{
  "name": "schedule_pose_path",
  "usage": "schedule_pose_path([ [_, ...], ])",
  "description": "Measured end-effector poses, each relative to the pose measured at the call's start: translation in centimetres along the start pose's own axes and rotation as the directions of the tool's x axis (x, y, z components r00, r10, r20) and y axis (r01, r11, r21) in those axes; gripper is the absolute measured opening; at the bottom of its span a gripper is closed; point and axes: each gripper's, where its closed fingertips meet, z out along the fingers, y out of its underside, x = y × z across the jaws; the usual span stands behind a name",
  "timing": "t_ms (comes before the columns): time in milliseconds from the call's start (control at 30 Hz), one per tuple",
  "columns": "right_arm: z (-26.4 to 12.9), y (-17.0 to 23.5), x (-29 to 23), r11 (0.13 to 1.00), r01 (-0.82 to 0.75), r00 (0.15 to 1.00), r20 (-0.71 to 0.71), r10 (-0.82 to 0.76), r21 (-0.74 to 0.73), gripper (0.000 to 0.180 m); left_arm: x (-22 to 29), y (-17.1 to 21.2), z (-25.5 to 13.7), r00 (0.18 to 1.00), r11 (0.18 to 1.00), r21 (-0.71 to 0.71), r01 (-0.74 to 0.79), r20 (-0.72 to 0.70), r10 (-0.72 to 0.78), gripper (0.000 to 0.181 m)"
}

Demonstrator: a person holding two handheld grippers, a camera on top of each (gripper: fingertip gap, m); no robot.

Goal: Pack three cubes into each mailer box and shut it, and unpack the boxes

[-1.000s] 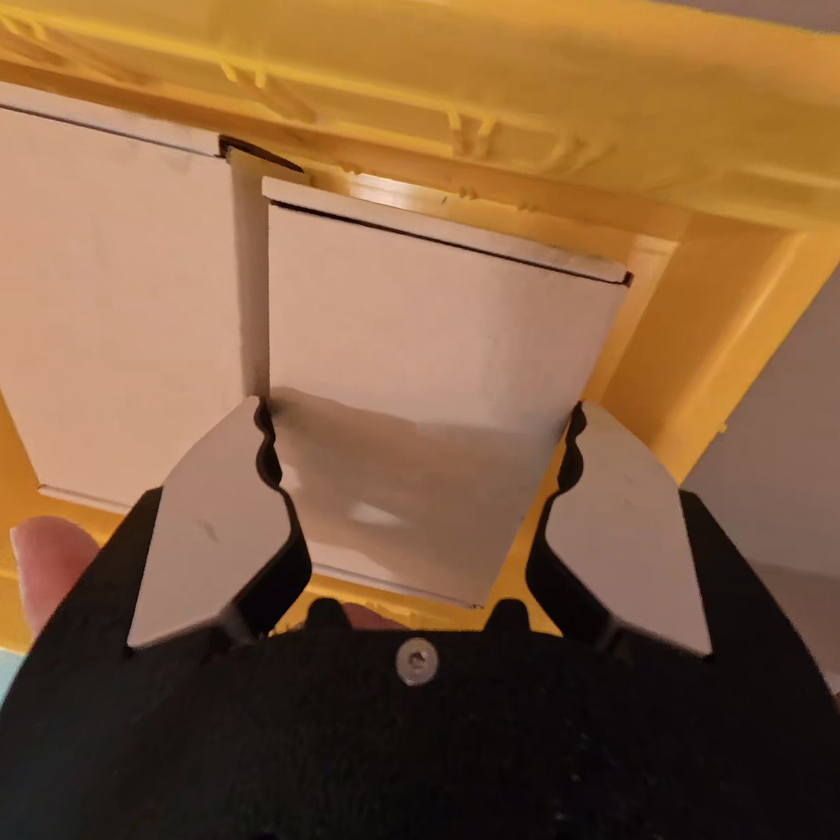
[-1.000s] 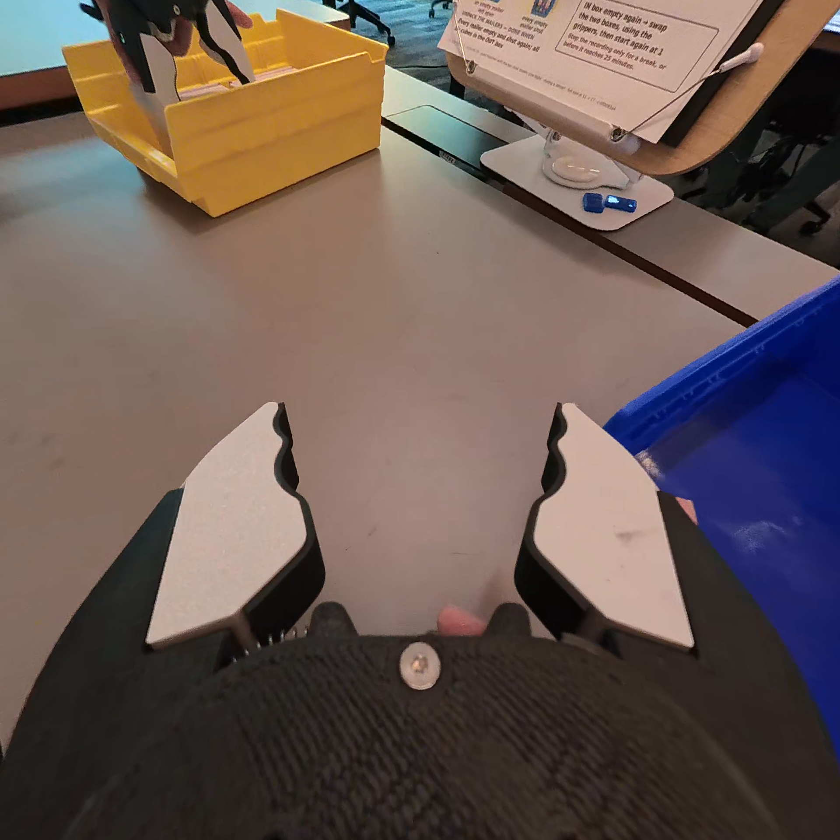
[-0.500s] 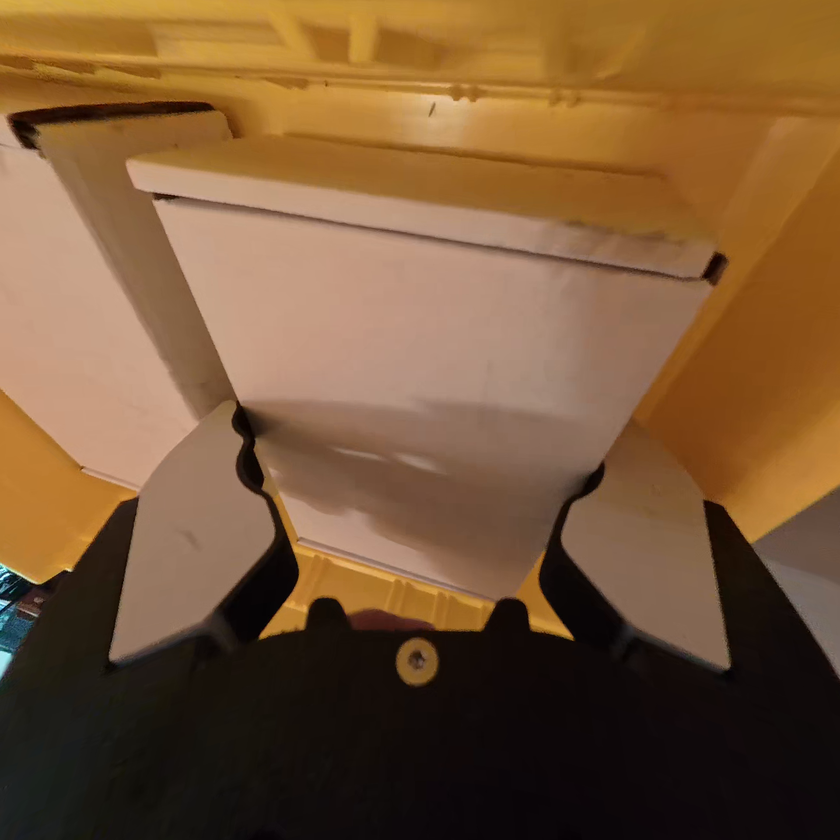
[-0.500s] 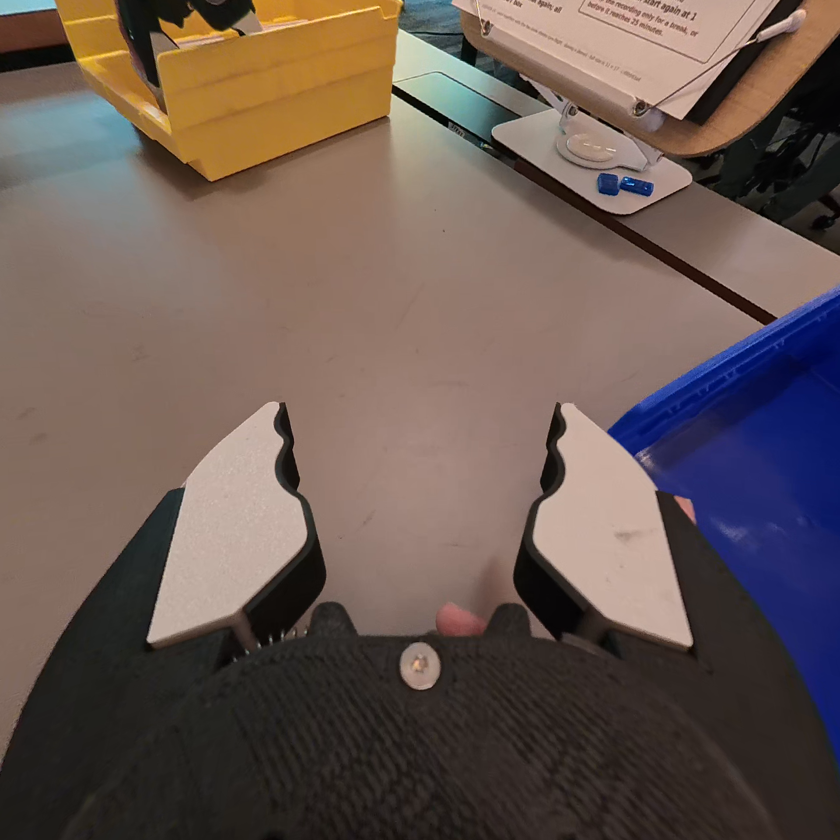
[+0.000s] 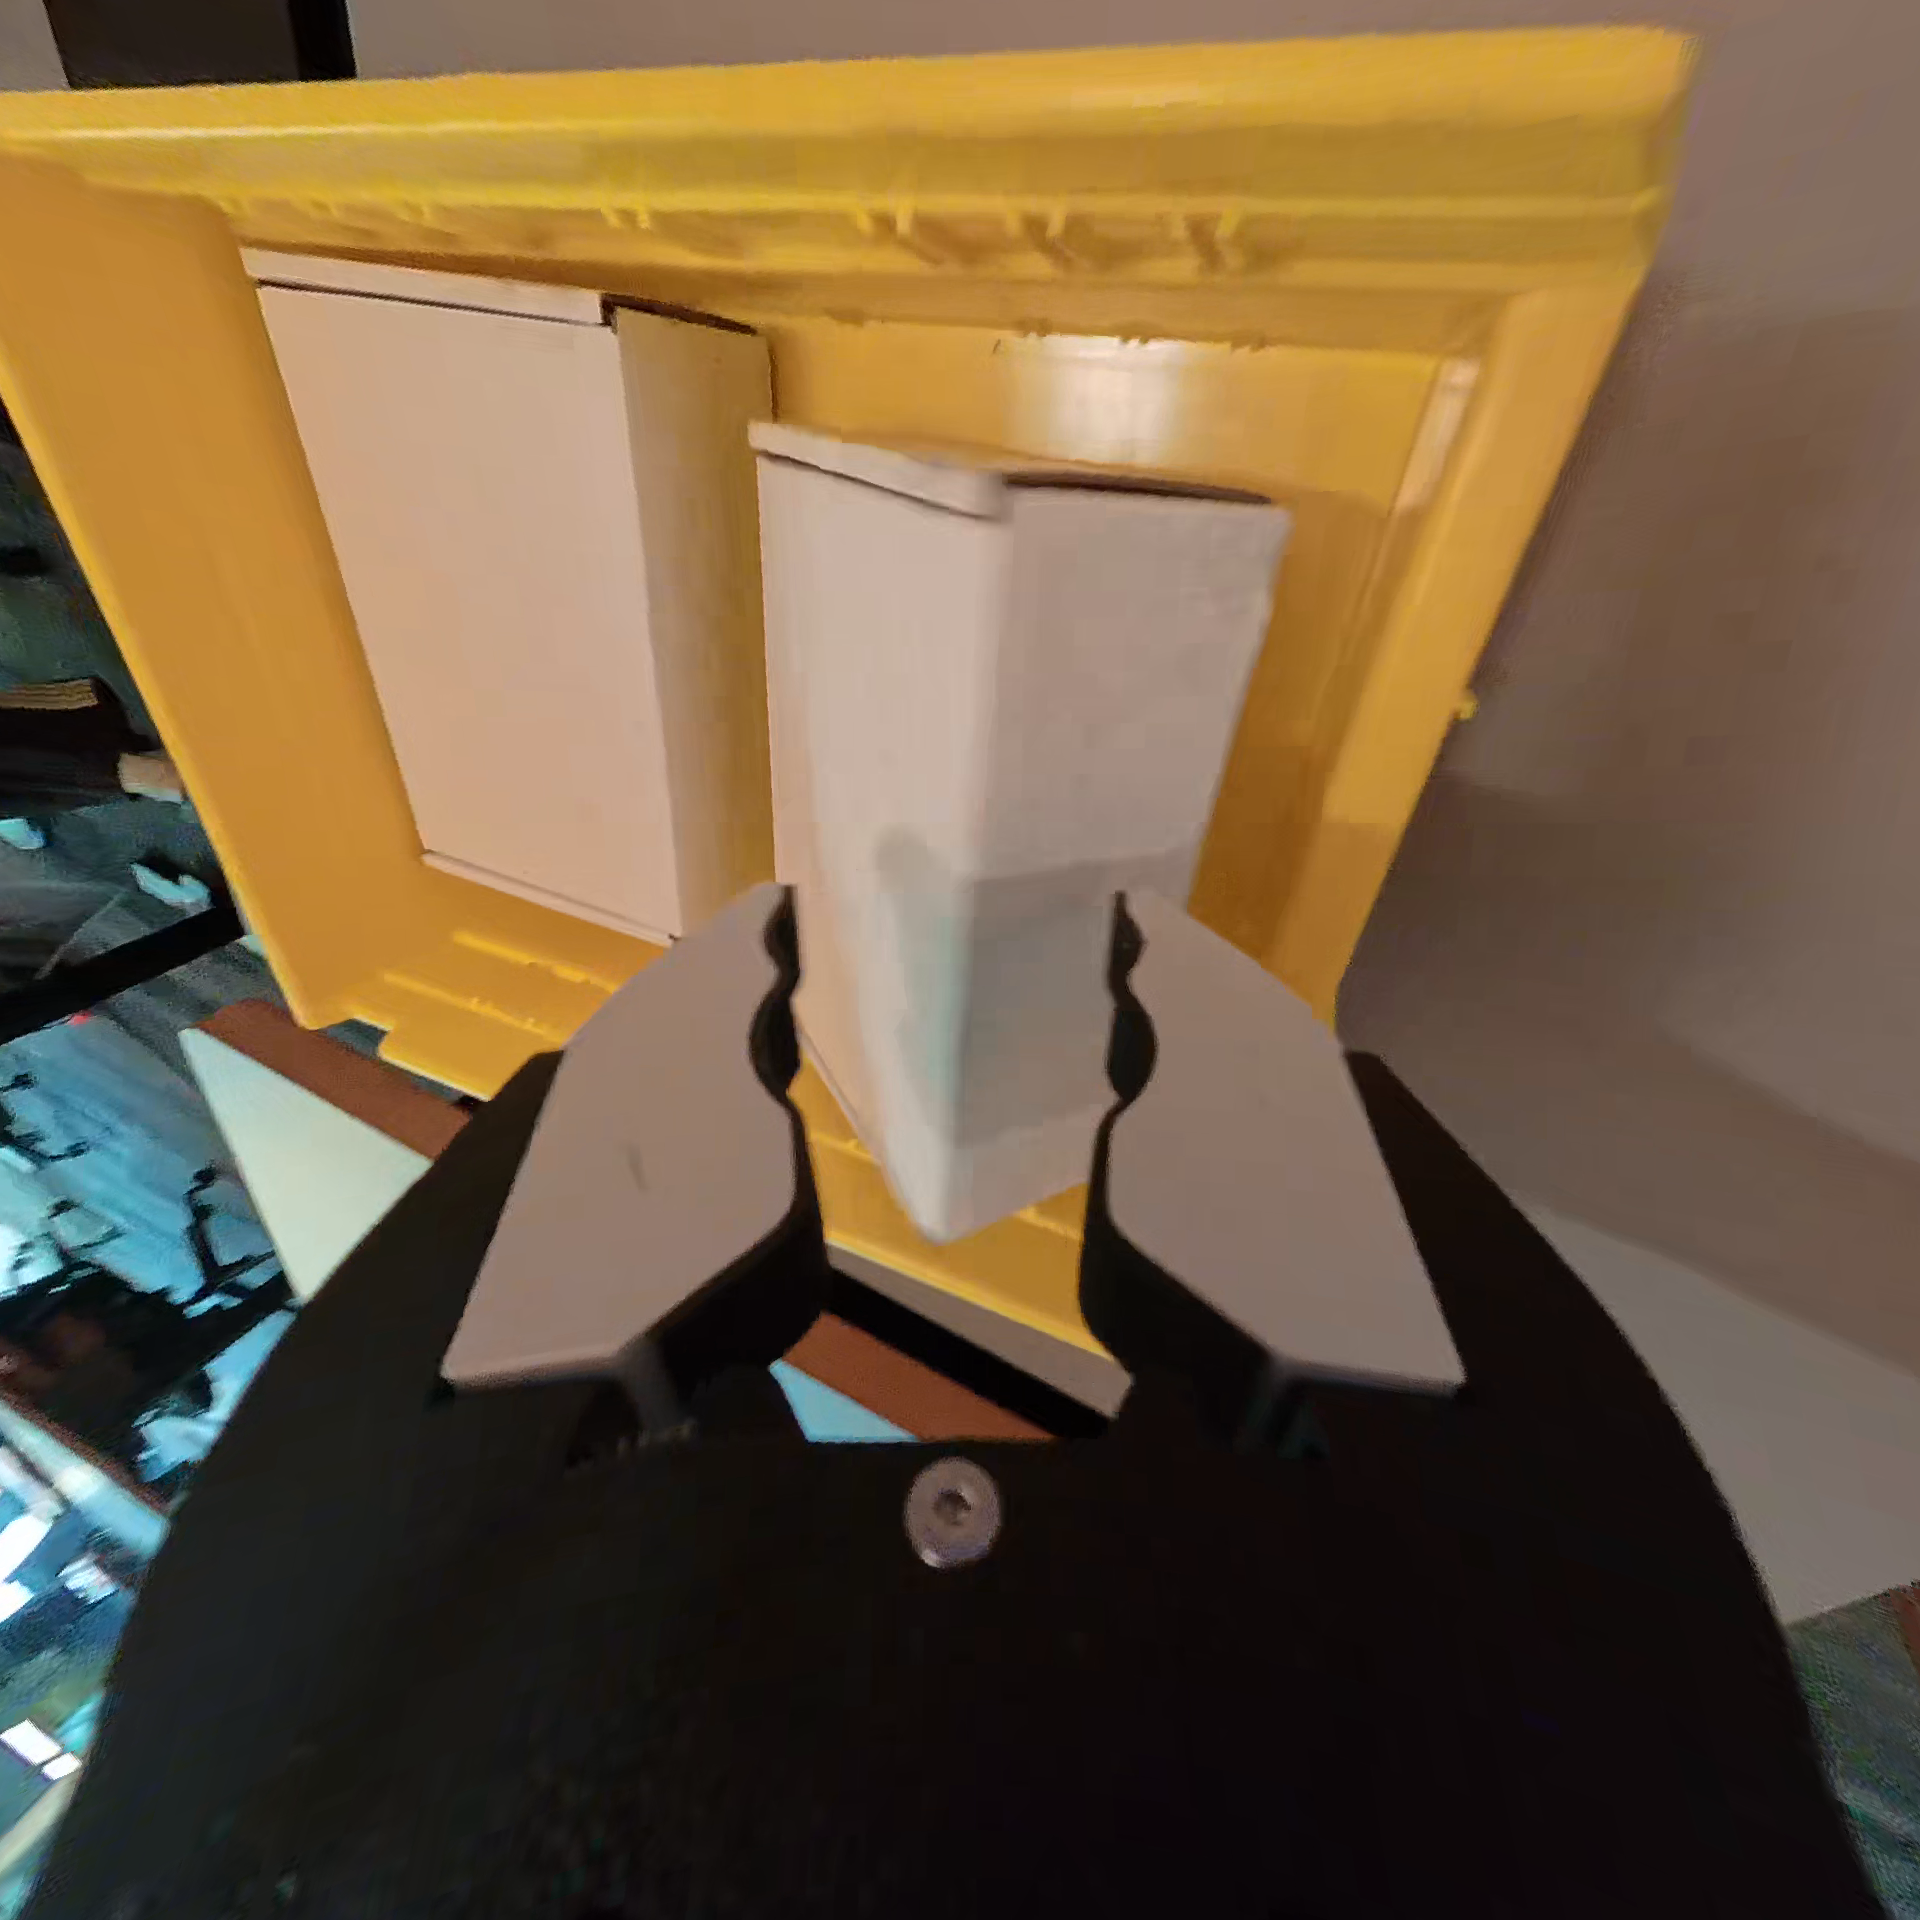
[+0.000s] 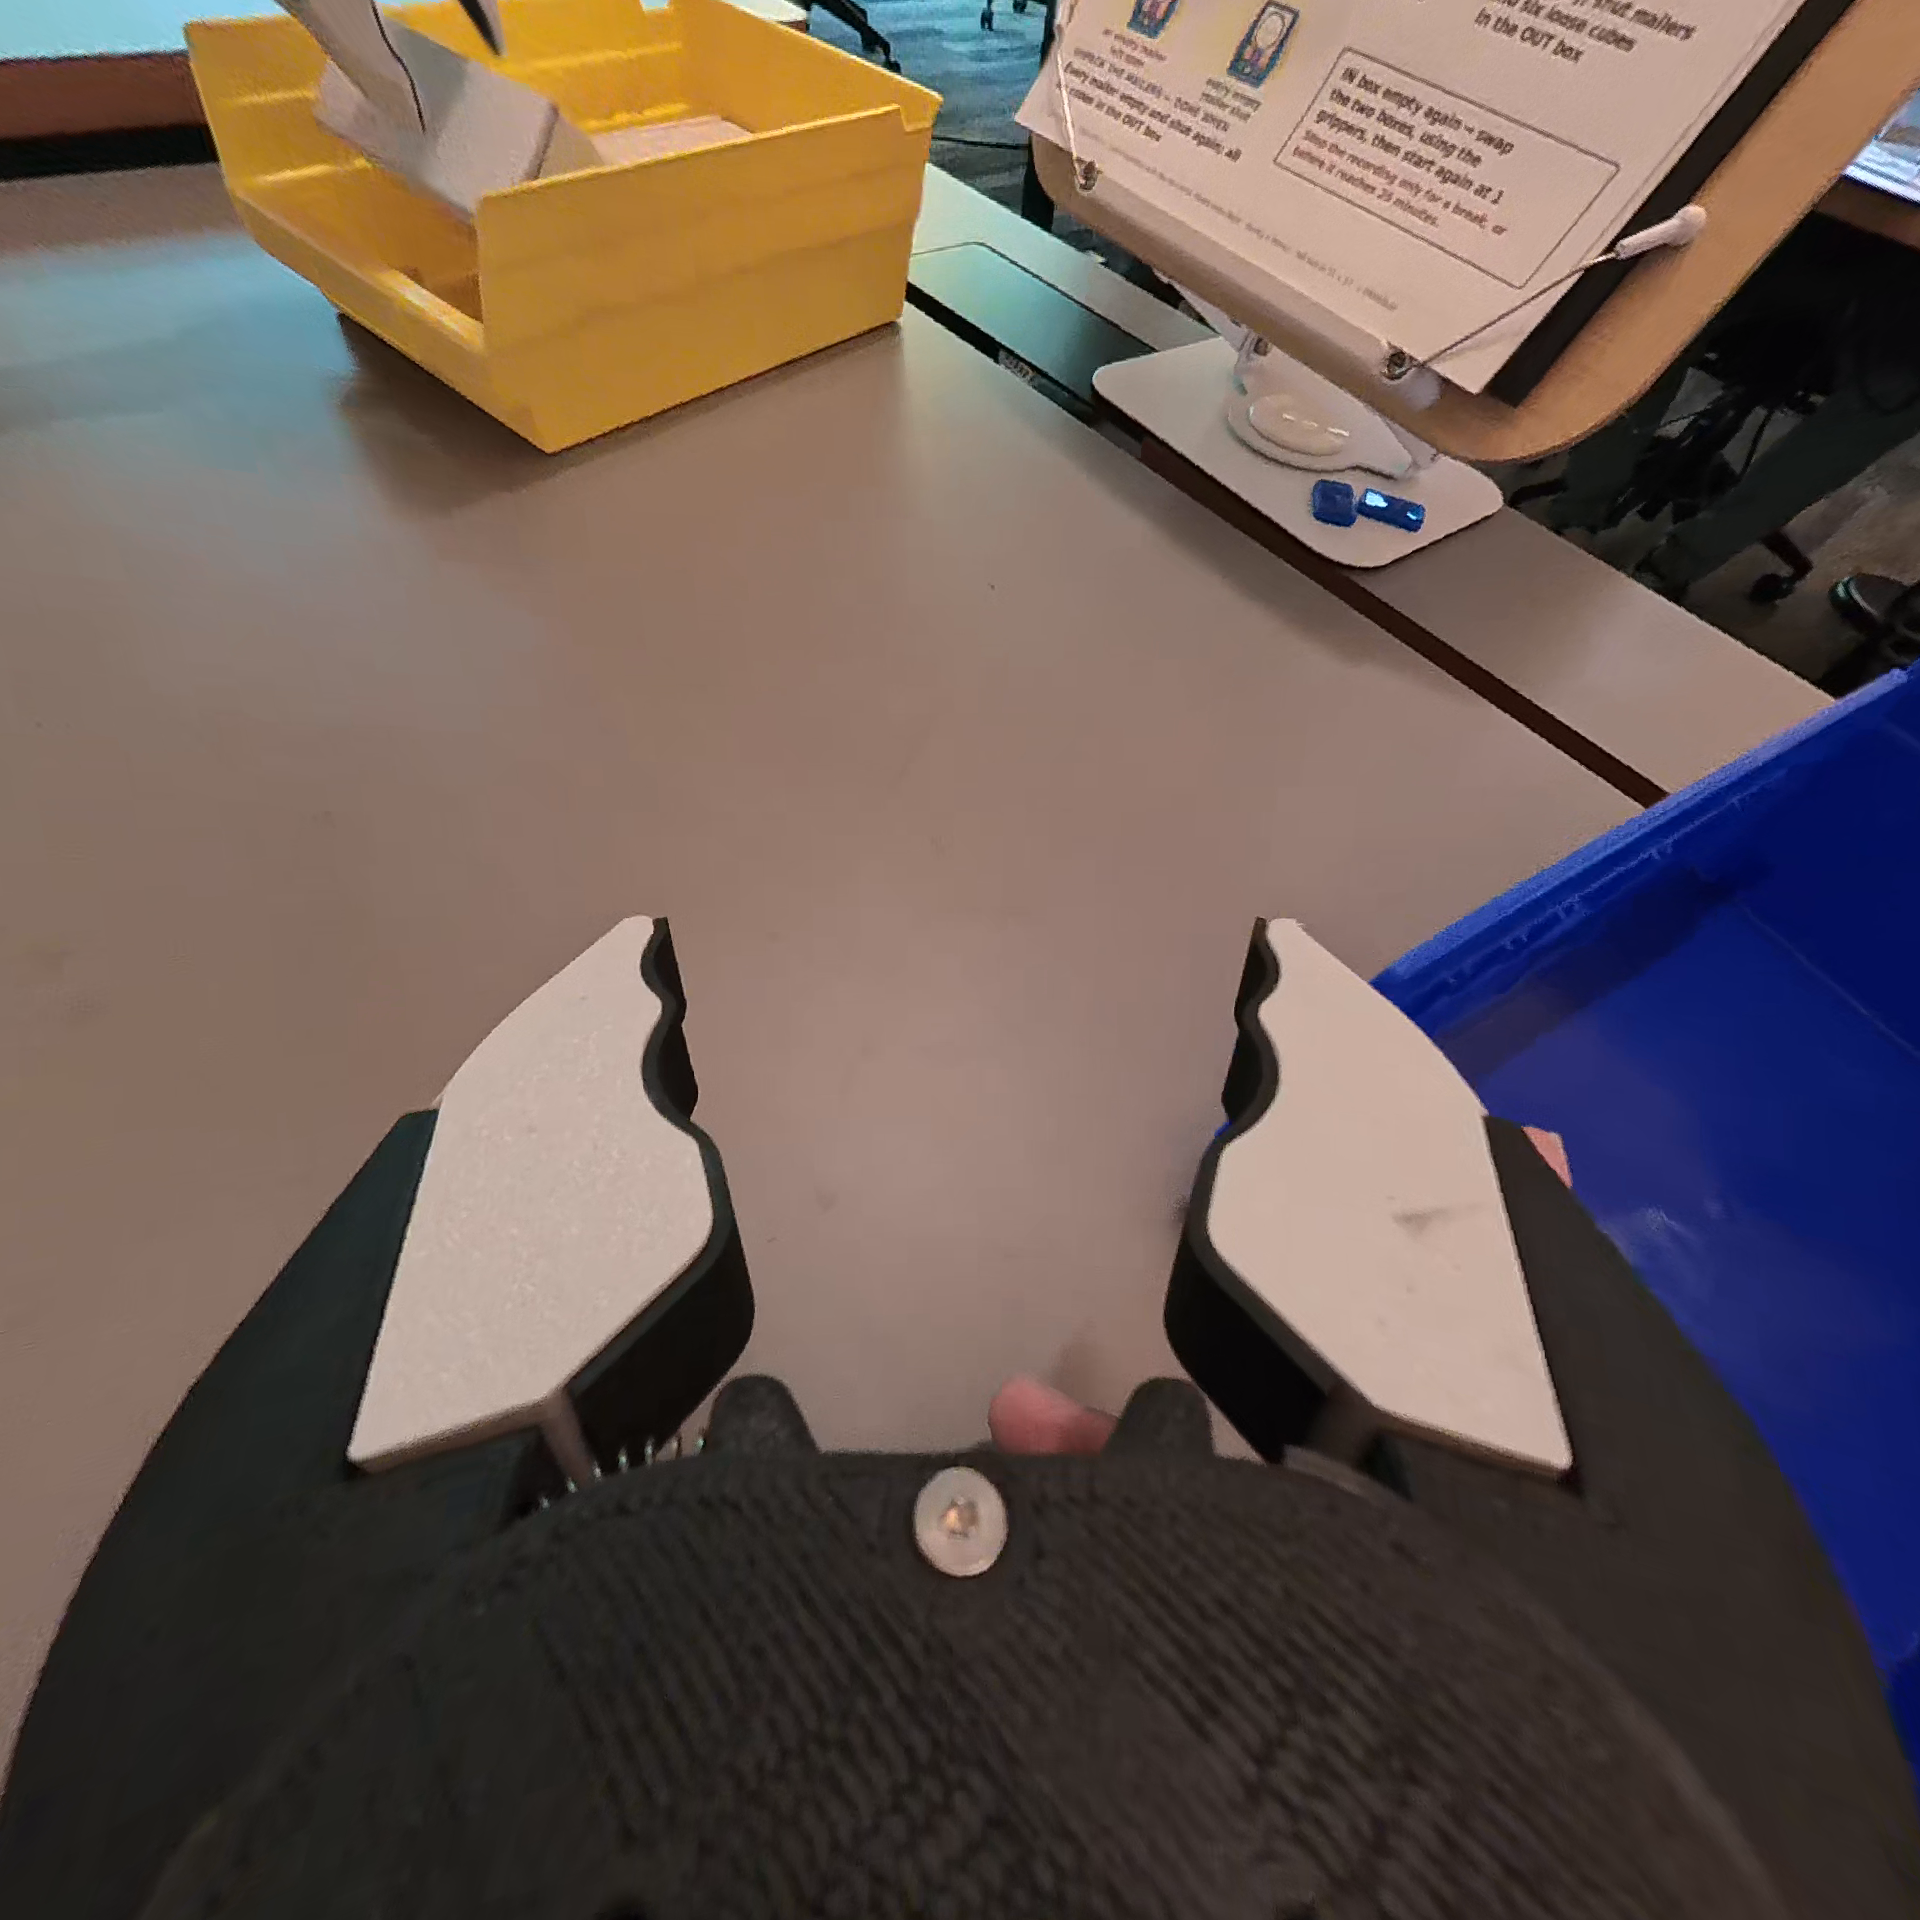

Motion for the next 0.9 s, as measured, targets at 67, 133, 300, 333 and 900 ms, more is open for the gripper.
schedule_pose_path([
  [67,-0.2,-0.2,-0.4,0.999,0.039,0.999,0.006,-0.039,-0.002,0.102,0.9,0.2,-0.2,0.996,0.998,0.008,0.061,-0.058,-0.06,0.077],
  [133,-0.5,-0.5,-0.8,0.998,0.063,0.998,0.012,-0.064,0.012,0.102,1.1,0.3,-0.2,0.992,0.995,0.006,0.1,-0.074,-0.099,0.084],
  [300,-0.9,-0.7,-0.7,0.998,0.058,0.998,0.015,-0.059,0.03,0.1,2.7,0.1,0.6,0.981,0.993,-0.004,0.116,-0.154,-0.115,0.103],
  [333,-0.9,-0.5,-0.5,0.998,0.057,0.998,0.01,-0.057,0.023,0.1,2.9,0.3,1.0,0.98,0.994,-0.02,0.107,-0.167,-0.109,0.104],
  [900,0.6,3.0,0.1,0.994,0.05,0.999,0.018,-0.048,-0.1,0.101,1.2,2.2,5.9,0.934,0.985,-0.151,0.08,-0.335,-0.127,0.137],
])
